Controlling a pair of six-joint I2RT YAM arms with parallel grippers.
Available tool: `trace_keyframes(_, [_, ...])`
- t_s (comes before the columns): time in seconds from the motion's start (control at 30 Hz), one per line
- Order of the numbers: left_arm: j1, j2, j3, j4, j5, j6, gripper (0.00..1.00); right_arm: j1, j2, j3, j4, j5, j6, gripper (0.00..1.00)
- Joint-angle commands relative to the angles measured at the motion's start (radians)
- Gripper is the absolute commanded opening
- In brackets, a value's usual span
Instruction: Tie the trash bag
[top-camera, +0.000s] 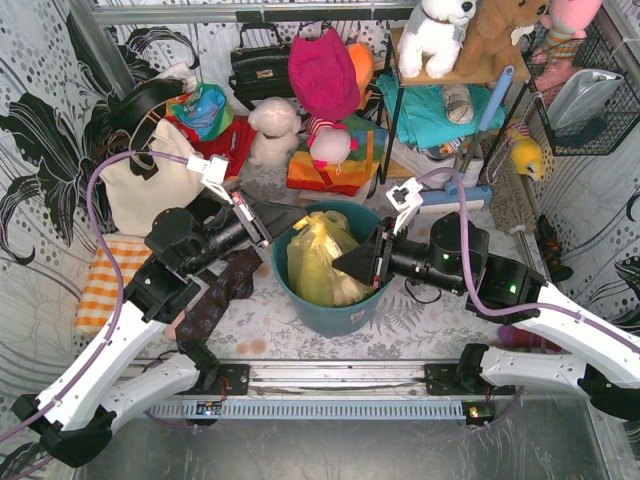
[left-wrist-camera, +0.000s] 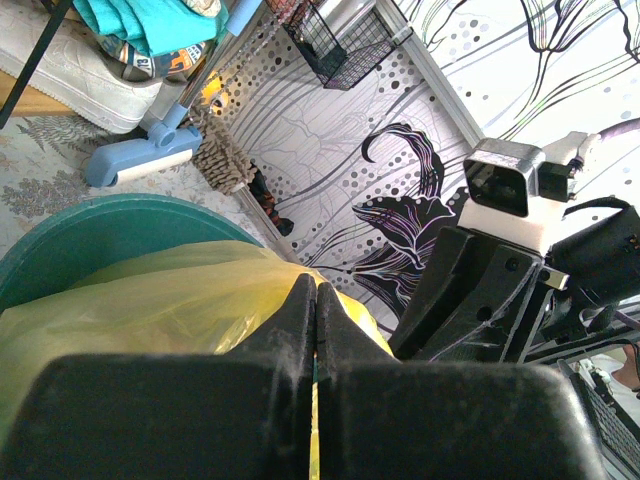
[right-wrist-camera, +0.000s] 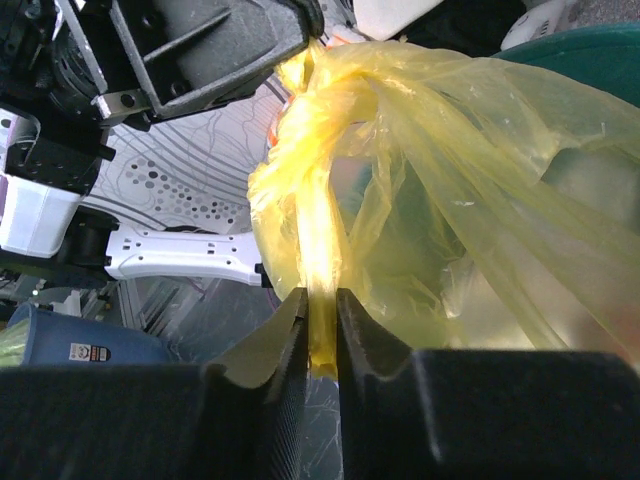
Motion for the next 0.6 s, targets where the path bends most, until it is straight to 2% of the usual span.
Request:
trace_keyframes(0.0, [-0.005,0.004,0.017,0.067,0.005,0.011,0.0,0.002,-0.019,0.013,0.004,0.003,-0.002,0.11])
trace_keyframes(0.07, [-0.005,0.005,0.019,0.069,0.008,0.012,0.0,0.003,-0.018,0.014,0.003,0.0,-0.009,0.03])
trace_keyframes(0.13, [-0.005,0.006,0.019,0.068,0.007,0.012,0.0,0.003,-0.015,0.015,0.003,-0.004,-0.014,0.0])
trace_keyframes(0.37, [-0.004,0.002,0.02,0.061,-0.004,0.027,0.0,0.002,-0.017,0.033,-0.027,0.038,-0.01,0.0])
trace_keyframes(0.57, [-0.005,-0.001,0.048,-0.019,-0.07,0.105,0.0,0.003,-0.005,0.095,-0.175,0.155,-0.014,0.0])
